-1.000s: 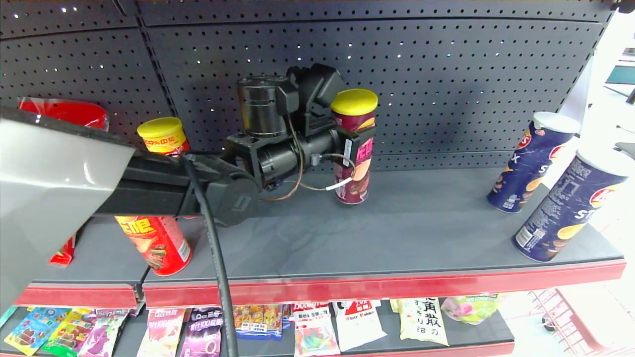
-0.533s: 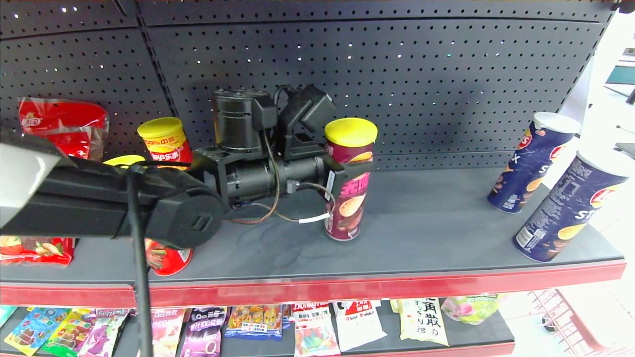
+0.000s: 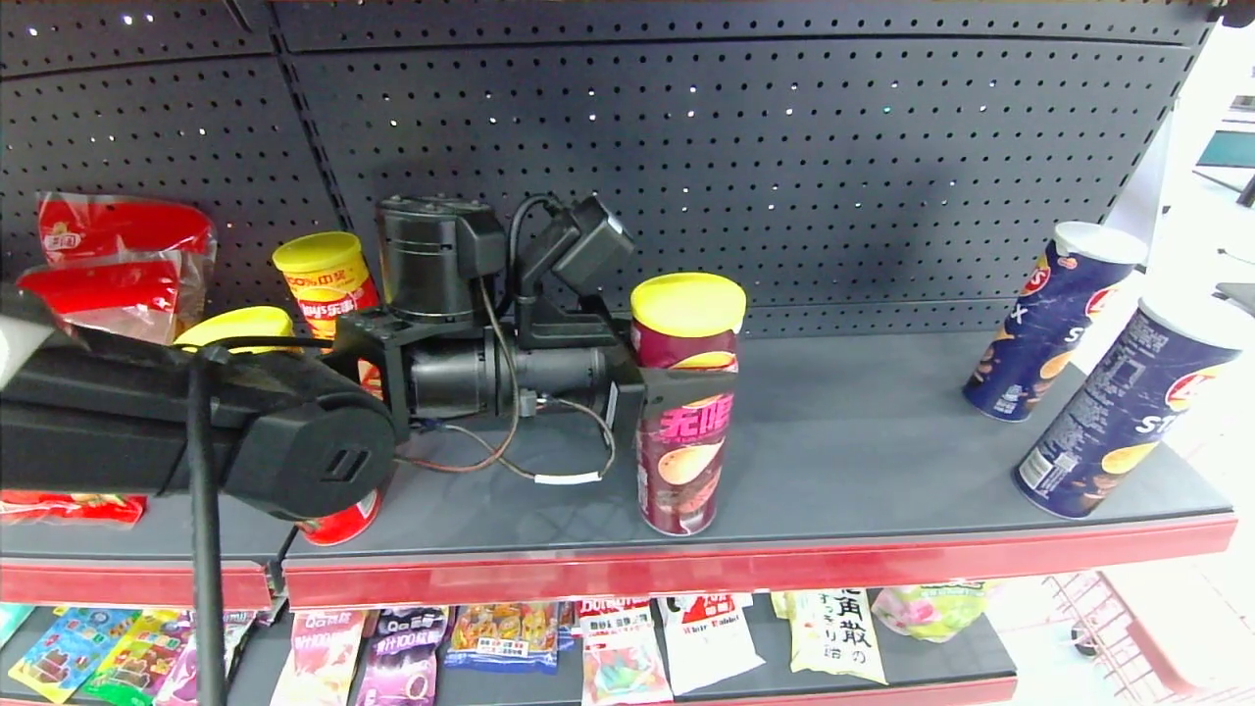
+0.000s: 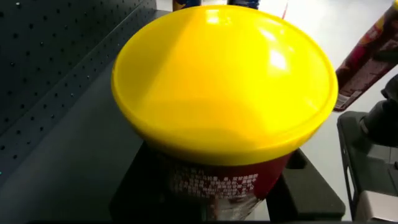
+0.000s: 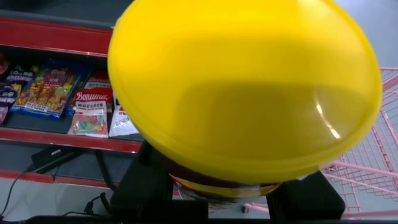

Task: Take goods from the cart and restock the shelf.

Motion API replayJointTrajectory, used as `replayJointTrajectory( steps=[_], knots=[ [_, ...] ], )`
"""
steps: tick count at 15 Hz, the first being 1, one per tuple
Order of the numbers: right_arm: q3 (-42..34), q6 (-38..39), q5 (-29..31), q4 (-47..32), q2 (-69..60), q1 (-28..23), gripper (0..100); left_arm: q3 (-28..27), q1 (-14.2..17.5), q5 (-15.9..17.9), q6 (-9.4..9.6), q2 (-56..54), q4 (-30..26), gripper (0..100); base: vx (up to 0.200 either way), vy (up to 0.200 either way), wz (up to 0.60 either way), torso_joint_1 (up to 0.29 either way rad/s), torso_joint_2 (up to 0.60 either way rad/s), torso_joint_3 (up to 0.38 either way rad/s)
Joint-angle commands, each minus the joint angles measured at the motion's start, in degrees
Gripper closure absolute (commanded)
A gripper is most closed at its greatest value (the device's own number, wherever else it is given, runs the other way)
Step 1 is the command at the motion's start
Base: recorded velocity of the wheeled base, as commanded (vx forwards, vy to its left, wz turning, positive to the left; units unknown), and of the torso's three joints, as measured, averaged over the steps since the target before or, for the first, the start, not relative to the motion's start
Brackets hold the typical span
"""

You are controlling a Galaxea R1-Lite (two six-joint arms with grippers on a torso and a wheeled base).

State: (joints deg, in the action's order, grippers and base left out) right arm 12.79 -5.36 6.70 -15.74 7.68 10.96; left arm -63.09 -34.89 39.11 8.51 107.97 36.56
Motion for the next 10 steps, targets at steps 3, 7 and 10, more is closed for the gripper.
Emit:
replayJointTrajectory(
  steps=[3,7,10],
  knots=[
    [0.6,-0.1,0.0,0.0,0.4,0.0,100,0.1,0.0,1.3,0.28,2.3,1.2,100,0.000,0.000,0.00,0.000,0.00,0.000],
    [1.1,-0.1,0.1,0.0,0.4,0.0,100,0.8,0.3,4.9,0.90,3.8,3.3,100,0.000,0.000,0.00,0.000,0.00,0.000],
    [1.5,-0.1,0.0,-0.1,0.5,0.0,100,0.8,1.8,6.7,0.98,3.8,3.0,100,0.000,0.000,0.00,0.000,0.00,0.000]
  ],
)
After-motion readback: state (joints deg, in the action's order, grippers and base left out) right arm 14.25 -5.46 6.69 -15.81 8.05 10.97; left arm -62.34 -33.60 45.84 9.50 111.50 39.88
